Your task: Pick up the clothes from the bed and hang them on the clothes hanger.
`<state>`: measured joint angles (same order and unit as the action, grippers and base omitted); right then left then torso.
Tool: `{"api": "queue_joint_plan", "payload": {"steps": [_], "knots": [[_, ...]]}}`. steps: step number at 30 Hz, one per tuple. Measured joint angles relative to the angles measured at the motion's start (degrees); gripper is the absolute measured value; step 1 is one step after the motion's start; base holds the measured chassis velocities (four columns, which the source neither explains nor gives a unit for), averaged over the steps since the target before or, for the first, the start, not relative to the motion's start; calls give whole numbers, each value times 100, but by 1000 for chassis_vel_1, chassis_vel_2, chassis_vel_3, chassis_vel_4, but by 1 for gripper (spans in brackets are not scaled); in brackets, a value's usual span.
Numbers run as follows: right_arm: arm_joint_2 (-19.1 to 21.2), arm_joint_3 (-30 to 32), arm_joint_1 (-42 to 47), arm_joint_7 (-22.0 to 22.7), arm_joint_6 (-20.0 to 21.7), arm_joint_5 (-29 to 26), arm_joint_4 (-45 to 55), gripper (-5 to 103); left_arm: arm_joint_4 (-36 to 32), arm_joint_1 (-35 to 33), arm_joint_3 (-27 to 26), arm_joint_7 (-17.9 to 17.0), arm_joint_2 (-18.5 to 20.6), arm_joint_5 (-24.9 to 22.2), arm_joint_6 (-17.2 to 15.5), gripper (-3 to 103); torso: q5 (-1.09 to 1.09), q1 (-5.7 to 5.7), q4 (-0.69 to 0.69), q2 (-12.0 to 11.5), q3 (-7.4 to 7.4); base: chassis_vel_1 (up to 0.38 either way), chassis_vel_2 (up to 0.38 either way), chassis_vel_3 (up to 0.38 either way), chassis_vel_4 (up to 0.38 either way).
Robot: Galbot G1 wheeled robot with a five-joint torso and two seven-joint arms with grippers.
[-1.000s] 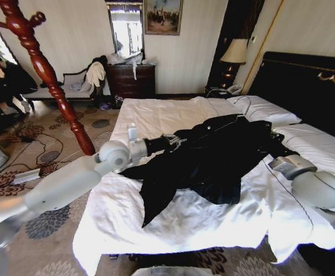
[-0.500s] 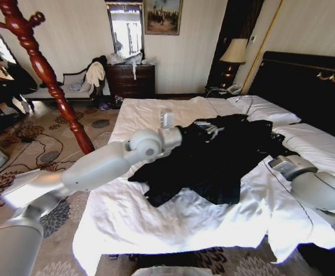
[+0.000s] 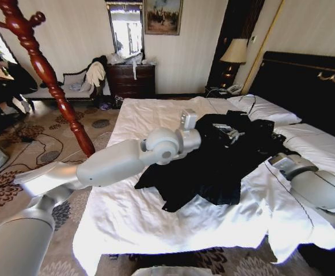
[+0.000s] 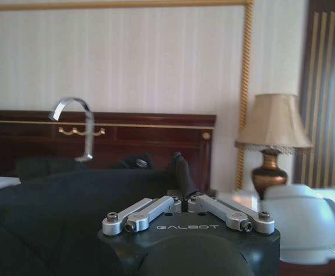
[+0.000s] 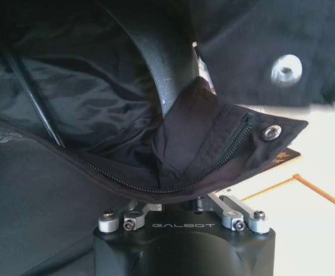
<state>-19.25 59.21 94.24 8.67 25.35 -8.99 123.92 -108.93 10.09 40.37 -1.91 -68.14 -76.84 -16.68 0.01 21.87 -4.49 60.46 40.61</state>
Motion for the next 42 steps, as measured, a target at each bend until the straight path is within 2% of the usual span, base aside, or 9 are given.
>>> {"api": "queue_joint_plan", "payload": {"steps": [13, 14, 16, 18, 21, 29, 34, 40, 42], "knots": [[87, 2, -15, 2, 91, -137, 136, 20, 49, 84, 365, 19, 57, 508, -120, 0, -1, 0, 2, 0, 0, 0, 0, 0, 0], [93, 9, -15, 3, 106, -175, 159, 20, 0, 73, 403, 15, 98, 542, -136, 10, -2, 0, 3, 0, 0, 0, 0, 0, 0], [94, 14, -16, 6, 117, -198, 172, 20, -47, 55, 417, 13, 129, 542, -149, 10, -2, 0, 3, 0, 0, 0, 0, 0, 0], [94, 22, -15, 17, 130, -240, 181, 20, -147, 32, 462, 13, 200, 535, -186, 20, -2, 0, 2, 0, 0, 0, 0, 0, 0], [87, 25, -15, 33, 133, -283, 186, 20, -251, 22, 546, 20, 297, 568, -212, 26, -2, 0, 1, 0, 0, 0, 0, 0, 0], [-26, 21, -8, 56, 130, -402, 268, 20, -640, -24, 658, 17, 600, 715, -231, 64, -2, 0, 1, 0, 0, 0, 0, 0, 0], [-37, 19, -12, 77, 98, -500, 273, 20, -808, -37, 662, 16, 774, 753, -233, 74, -2, 0, 3, 0, 0, 0, 0, 0, 0], [-83, 17, -18, 102, 58, -511, 280, 20, -1175, -182, 561, -29, 1159, 755, -237, 98, -3, 0, 2, 0, 0, 0, 0, 0, 0], [-107, 13, -16, 112, 49, -506, 291, 20, -1363, -323, 432, -66, 1390, 755, -243, 100, -3, 0, 2, 0, 0, 0, 0, 0, 0]]}}
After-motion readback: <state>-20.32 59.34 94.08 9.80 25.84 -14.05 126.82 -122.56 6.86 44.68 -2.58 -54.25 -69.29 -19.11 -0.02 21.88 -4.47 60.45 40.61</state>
